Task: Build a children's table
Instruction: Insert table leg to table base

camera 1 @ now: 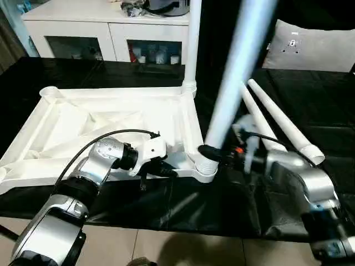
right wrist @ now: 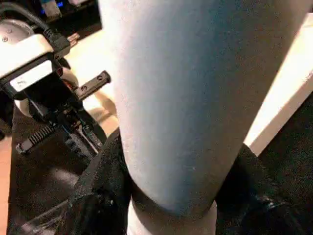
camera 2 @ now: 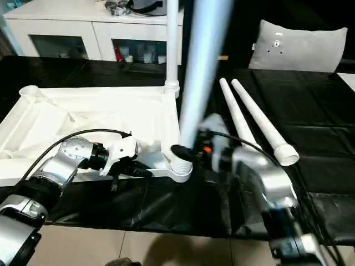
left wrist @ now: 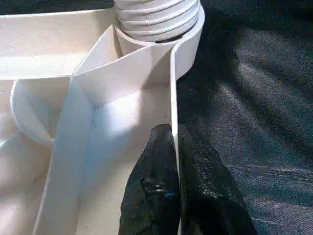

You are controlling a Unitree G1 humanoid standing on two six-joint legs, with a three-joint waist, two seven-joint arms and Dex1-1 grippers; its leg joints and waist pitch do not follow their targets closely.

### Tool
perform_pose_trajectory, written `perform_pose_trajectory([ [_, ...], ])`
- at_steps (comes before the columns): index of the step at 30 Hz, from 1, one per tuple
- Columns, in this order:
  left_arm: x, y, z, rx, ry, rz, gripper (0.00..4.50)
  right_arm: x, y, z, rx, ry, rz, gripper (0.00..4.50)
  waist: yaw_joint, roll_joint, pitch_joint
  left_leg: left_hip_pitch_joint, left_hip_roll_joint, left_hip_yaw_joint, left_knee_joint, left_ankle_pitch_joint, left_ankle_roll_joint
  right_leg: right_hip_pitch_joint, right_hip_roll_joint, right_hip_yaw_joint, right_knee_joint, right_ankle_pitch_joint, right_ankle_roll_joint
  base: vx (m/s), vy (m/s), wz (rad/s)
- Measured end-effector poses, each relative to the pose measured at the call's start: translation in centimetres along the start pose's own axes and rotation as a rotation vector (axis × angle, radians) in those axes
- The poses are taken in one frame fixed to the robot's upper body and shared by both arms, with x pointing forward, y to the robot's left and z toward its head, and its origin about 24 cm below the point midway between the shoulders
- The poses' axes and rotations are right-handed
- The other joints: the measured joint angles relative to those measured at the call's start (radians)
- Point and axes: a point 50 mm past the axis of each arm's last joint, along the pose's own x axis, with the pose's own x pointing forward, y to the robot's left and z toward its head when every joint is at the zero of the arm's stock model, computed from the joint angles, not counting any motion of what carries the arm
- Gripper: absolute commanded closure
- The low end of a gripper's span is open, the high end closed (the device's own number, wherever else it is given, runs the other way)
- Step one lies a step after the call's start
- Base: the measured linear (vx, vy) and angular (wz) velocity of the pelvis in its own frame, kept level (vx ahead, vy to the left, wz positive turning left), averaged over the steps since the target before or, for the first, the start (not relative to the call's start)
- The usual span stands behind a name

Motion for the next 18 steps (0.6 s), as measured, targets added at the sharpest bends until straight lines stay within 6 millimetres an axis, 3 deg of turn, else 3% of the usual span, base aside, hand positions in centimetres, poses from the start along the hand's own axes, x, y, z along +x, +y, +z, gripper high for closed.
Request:
perform_pose_trajectory([
  [10,0.4,-0.1,-0.2,-0.014,-0.006,-0.004,4.5,-0.6,0.9,-1.1,-0.129,0.0,-0.024,2.61,0.006,0.012,-0.006,0.003,0.0,0.0,-0.001,-0.001,0.0,0.003,0.0,0.0,-0.002,-0.001,0.001,0.0,0.0,0.0],
  [18,0.2,-0.1,-0.5,-0.012,0.023,0.001,4.5,0.7,1.4,-0.5,-0.315,0.119,0.035,2.61,-0.013,0.011,-0.006,0.017,0.0,-0.001,-0.001,-0.002,-0.002,0.015,0.001,-0.002,-0.009,-0.002,0.003,0.0,0.0,0.0],
])
